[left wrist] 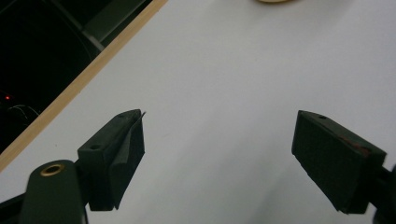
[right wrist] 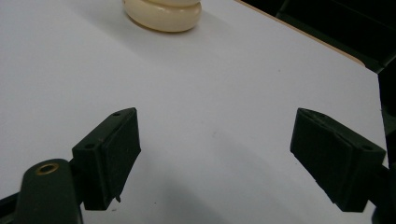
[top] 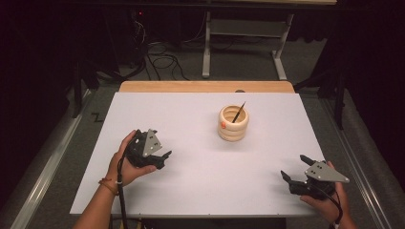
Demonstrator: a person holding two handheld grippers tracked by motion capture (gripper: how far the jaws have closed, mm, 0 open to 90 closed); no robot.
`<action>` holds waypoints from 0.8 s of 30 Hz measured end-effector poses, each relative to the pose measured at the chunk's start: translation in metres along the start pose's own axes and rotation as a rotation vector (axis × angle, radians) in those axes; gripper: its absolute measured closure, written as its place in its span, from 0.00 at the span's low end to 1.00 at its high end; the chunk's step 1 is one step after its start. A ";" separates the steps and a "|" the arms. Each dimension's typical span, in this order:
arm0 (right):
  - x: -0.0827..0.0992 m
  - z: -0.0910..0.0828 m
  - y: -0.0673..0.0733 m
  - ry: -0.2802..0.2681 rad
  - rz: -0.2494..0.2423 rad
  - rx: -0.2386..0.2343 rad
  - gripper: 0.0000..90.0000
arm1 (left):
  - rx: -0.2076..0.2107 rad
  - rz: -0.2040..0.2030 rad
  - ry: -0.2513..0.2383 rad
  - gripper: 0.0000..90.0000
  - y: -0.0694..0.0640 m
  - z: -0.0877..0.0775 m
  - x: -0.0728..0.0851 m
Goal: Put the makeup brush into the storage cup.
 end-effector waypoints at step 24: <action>-0.002 0.000 0.002 0.002 0.006 -0.006 0.19 | -0.013 -0.054 0.037 0.20 -0.005 -0.022 0.048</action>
Point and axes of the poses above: each handheld gripper's, and its own axes: z roughly forward along the jaws, x roughly out of its underside, y roughly to its left, the point moved 4 cm from there along z, roughly forward along the jaws, and after that the axes turned 3 degrees about -z, right-handed, at the moved point
